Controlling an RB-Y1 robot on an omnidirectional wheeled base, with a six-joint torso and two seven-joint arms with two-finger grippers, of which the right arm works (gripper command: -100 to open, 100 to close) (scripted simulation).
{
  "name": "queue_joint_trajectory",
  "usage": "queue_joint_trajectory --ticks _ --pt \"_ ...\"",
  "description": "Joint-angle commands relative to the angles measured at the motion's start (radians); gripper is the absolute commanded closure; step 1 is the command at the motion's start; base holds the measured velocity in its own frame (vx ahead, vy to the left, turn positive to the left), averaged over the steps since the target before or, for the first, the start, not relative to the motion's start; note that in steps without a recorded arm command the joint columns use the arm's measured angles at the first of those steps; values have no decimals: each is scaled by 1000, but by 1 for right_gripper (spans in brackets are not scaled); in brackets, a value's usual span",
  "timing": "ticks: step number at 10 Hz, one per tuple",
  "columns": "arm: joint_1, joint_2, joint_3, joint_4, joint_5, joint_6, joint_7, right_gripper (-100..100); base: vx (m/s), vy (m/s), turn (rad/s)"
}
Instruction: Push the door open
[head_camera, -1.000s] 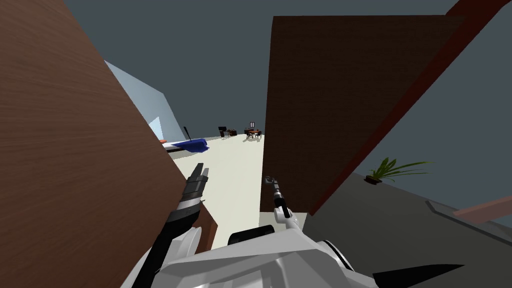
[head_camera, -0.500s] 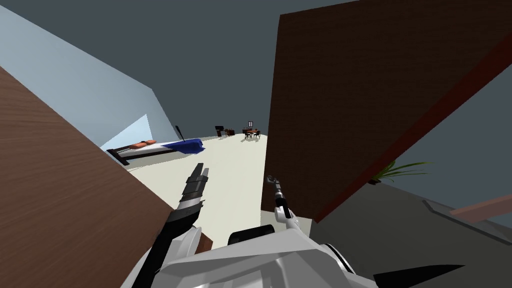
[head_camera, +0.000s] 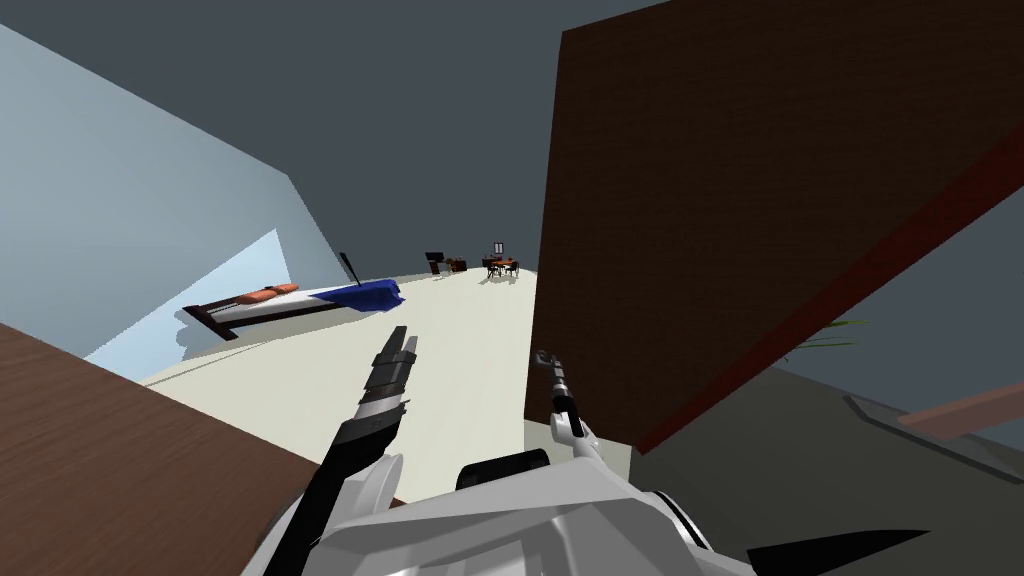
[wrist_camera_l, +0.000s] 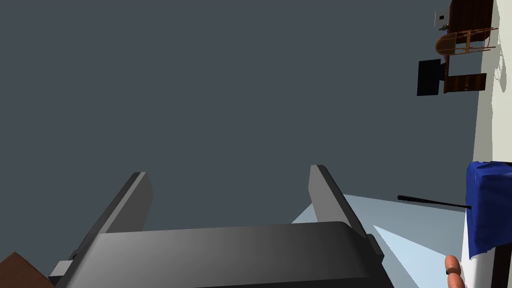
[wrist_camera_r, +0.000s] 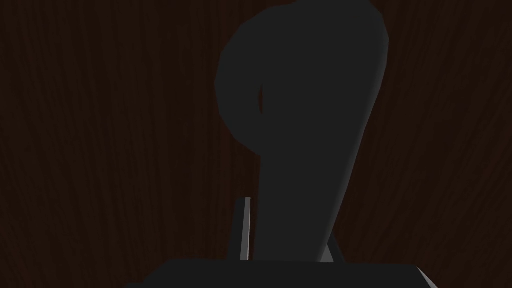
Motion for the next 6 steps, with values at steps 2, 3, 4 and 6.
queue_joint_trajectory --ticks 2,3,4,6 --pt "-15 5 -41 18 -20 -24 26 100 171 28 -111" --pt "-15 5 -41 18 -20 -24 26 100 135 38 -24" --pt "-15 19 -55 17 -28 -26 38 100 176 52 -87" --pt "-15 38 -72 16 -37 -29 52 100 209 55 -97"
